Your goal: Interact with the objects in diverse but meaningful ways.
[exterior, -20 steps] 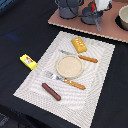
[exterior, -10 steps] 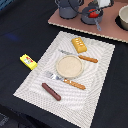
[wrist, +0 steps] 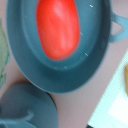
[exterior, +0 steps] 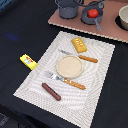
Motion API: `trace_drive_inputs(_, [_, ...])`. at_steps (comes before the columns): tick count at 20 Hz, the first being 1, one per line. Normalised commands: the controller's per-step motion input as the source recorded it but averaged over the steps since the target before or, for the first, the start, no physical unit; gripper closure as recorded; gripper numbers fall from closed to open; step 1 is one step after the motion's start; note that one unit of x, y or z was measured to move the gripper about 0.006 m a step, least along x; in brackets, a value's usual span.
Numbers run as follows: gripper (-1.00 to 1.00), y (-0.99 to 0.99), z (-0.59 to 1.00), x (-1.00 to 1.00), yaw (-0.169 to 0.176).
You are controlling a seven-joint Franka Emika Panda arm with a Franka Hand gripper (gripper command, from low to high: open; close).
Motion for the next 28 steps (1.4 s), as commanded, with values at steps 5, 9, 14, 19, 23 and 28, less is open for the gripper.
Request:
trace_drive_inputs(5, [-1.00,-0.83,0.03,-0.09,-0.052])
trace_drive_inputs(9, [-1.00,-0.82,0.00,-0.17,-0.049])
trace_drive_inputs(14, [-1.00,-0.82,0.00,-0.24,-0.066])
trace_drive_inputs(19, [-1.00,-0.80,-0.03,-0.33,-0.060])
trace_drive_inputs(23, [-1.00,-0.73,-0.07,-0.49,-0.084])
trace_drive_inputs(28, [-1.00,-0.63,-0.07,-0.58,-0.108])
